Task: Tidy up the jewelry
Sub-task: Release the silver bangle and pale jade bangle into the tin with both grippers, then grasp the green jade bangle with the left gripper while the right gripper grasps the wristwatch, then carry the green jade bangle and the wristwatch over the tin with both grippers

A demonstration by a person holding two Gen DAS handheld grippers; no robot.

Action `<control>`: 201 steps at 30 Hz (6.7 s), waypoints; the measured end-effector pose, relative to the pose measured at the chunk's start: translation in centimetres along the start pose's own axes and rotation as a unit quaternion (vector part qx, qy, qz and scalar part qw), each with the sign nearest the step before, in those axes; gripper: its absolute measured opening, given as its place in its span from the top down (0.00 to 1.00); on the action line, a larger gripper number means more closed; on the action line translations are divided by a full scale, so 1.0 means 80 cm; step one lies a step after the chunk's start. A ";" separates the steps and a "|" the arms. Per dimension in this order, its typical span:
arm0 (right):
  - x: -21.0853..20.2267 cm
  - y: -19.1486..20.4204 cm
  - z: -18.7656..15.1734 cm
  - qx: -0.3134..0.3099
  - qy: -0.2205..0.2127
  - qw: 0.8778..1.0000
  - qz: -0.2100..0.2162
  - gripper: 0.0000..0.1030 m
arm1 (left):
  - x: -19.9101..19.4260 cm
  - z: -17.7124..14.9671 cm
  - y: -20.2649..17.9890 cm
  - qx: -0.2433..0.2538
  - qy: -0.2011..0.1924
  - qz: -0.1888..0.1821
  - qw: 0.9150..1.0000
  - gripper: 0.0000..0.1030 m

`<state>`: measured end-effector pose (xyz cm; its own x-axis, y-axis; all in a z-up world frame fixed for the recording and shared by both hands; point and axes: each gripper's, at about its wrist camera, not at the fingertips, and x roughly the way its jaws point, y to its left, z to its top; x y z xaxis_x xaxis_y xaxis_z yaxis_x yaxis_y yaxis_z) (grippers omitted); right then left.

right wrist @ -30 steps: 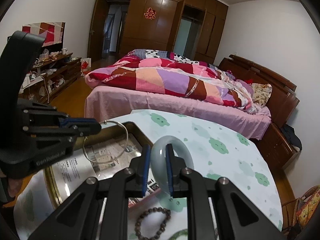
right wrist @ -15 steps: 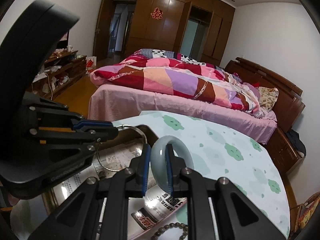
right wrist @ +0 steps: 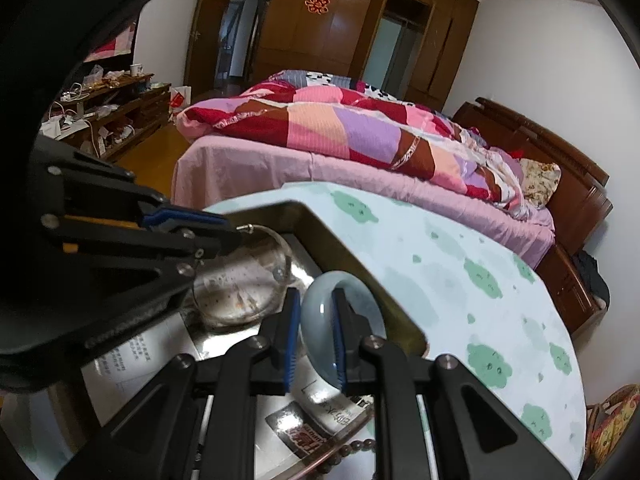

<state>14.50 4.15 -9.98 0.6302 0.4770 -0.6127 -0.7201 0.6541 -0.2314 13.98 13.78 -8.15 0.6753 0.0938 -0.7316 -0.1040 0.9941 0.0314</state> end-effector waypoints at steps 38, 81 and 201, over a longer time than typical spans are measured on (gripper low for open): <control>-0.116 -0.112 -0.097 0.145 0.007 0.985 -0.095 0.32 | -0.084 -0.027 -0.056 -0.025 -0.076 -0.012 0.997 0.37; -0.078 -0.172 -0.165 0.235 0.116 0.964 -0.037 0.63 | -0.010 -0.061 -0.219 0.088 0.032 -0.144 0.985 0.79; -0.081 -0.032 -0.002 0.086 -0.023 0.995 0.048 0.63 | -0.056 -0.049 -0.008 -0.041 -0.070 -0.010 0.997 0.94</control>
<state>12.23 -0.71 -5.52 0.5763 0.5657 -0.5898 -0.7197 0.6932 -0.0383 8.18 12.54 -7.58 0.7729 0.0870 -0.6286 -0.1456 0.9884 -0.0422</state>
